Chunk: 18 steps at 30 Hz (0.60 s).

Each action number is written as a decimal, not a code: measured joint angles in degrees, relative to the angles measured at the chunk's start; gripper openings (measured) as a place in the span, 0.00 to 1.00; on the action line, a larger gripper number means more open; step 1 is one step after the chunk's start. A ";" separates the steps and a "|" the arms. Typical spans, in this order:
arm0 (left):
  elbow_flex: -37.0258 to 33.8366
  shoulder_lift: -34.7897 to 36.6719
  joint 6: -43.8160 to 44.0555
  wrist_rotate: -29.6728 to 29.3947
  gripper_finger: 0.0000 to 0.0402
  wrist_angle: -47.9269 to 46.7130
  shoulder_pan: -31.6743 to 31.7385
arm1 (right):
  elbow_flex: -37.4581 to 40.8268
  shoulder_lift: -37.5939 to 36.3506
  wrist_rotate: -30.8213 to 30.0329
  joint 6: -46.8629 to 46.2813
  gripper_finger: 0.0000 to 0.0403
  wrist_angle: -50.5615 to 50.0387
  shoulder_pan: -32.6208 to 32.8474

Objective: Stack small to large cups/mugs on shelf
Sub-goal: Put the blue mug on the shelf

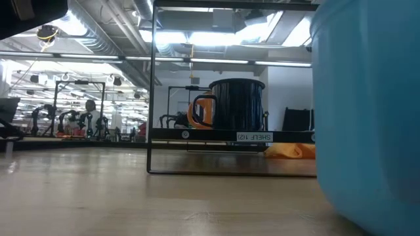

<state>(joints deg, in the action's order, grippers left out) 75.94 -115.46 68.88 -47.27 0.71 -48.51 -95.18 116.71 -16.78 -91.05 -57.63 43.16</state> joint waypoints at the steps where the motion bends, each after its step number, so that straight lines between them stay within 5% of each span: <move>1: 0.00 0.00 0.00 0.00 0.00 0.00 0.00 | 0.00 0.00 0.02 0.00 0.12 -0.02 0.00; 18: 0.00 0.00 -0.02 0.00 0.00 -0.33 0.00 | -0.04 0.00 0.45 -0.04 0.03 0.25 -0.13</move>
<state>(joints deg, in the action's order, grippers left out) 75.94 -115.46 68.86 -47.27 0.38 -48.51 -95.21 116.71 -16.32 -91.09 -57.37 43.03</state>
